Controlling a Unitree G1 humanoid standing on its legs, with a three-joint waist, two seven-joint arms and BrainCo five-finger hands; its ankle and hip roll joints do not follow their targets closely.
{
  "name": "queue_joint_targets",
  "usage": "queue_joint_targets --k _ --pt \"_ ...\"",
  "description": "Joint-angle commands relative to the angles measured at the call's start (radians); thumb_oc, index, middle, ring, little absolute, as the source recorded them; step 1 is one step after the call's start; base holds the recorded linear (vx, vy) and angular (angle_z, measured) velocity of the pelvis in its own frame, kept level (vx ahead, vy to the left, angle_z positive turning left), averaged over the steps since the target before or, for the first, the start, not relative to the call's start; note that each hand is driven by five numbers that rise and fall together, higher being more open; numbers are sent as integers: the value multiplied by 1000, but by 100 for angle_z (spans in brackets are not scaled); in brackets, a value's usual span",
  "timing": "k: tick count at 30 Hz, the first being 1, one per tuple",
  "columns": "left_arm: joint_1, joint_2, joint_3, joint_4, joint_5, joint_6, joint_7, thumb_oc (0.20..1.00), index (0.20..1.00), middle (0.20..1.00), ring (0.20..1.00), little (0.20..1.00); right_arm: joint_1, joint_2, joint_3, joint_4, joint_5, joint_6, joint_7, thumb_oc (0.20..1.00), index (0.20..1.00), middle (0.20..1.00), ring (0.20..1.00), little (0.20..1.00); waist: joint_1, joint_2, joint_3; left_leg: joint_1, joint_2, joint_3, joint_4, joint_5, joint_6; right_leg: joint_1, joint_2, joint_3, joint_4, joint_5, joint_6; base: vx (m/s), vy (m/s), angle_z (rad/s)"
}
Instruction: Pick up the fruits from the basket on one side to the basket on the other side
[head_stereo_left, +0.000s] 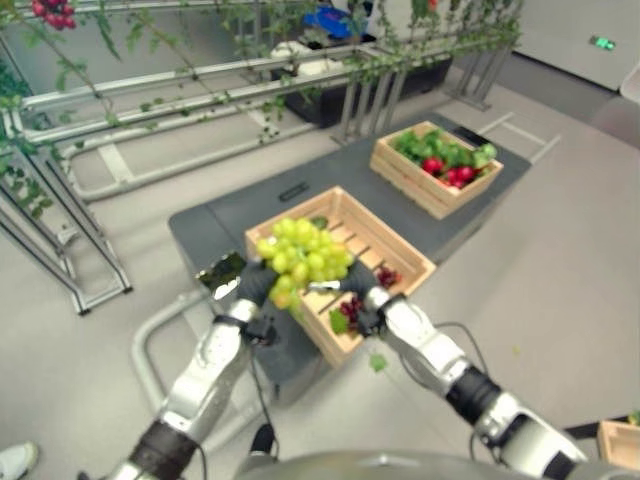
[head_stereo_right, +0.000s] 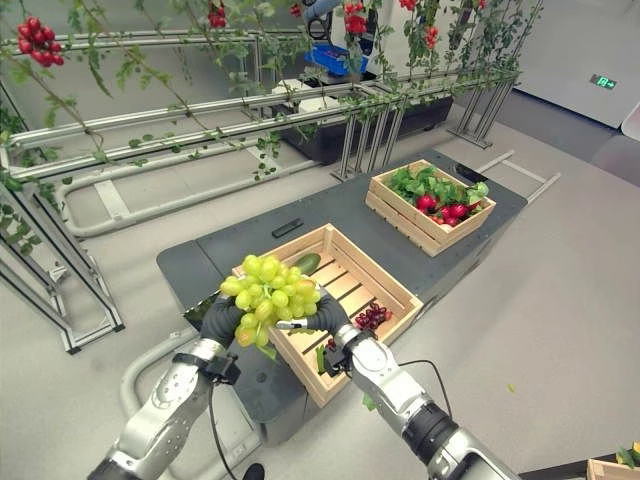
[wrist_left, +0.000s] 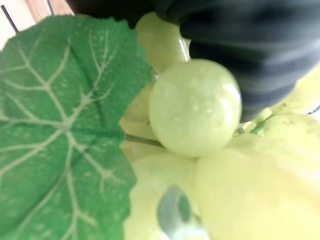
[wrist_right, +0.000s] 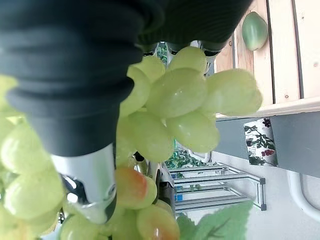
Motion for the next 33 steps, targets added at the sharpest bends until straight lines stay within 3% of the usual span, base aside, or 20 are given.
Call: queue_joint_targets --k 1,2,3,4,17,18,22,23,33 --pt "-128 -33 -82 -13 -27 -44 -32 200 200 200 200 200 -108 83 26 6 0 -59 -5 1000 1000 1000 1000 1000 12 -34 -23 88 -31 47 0 -133 57 1 -18 12 13 -38 71 0 0 0" --pt "-130 -35 -85 -12 -27 -45 -32 200 200 200 200 200 -106 84 28 5 -2 -60 -6 846 846 846 846 846 12 -34 -25 94 -29 47 0 -146 56 7 -16 13 11 -47 70 -36 -3 0" --pt "-133 -34 -88 -12 -27 -47 -31 200 200 200 200 200 -107 84 27 5 -5 -62 -10 351 351 351 351 351 12 -36 -24 89 -31 47 0 -135 57 2 -19 12 12 -38 71 0 0 0" --pt "-134 -36 -92 -9 -26 -46 -29 200 200 200 200 200 -108 84 27 5 -6 -63 -12 200 200 200 200 200 11 -36 -24 89 -32 47 0 -135 57 1 -19 13 13 -39 71 0 0 0" --pt "-132 -38 -84 1 -27 -51 -20 219 219 219 219 219 -103 87 27 18 -7 -64 -20 200 200 200 200 200 8 -34 -29 91 -30 50 0 -136 57 1 -19 13 14 -38 71 2 -1 0" --pt "-129 -37 -82 1 -28 -51 -20 263 263 263 263 263 -99 87 24 20 -8 -63 -20 200 200 200 200 200 7 -34 -32 99 -27 50 0 -150 57 9 -17 13 13 -47 71 0 0 0" --pt "-127 -38 -78 2 -26 -53 -18 598 598 598 598 598 -96 88 19 20 -6 -64 -21 200 200 200 200 200 6 -35 -31 95 -30 51 0 -138 56 3 -19 13 15 -38 70 -3 2 0" --pt "-123 -38 -74 1 -22 -53 -17 1000 1000 1000 1000 1000 -95 88 16 21 -6 -65 -24 200 200 200 200 200 7 -35 -33 101 -27 50 0 -151 56 9 -16 13 13 -47 70 -45 8 0" --pt "-99 -48 -34 -20 -15 -86 4 1000 1000 1000 1000 1000 -76 80 -13 22 -8 -75 -40 200 200 200 200 200 10 -41 -30 93 -29 47 0 -137 56 1 -20 10 15 -36 71 -7 2 0"
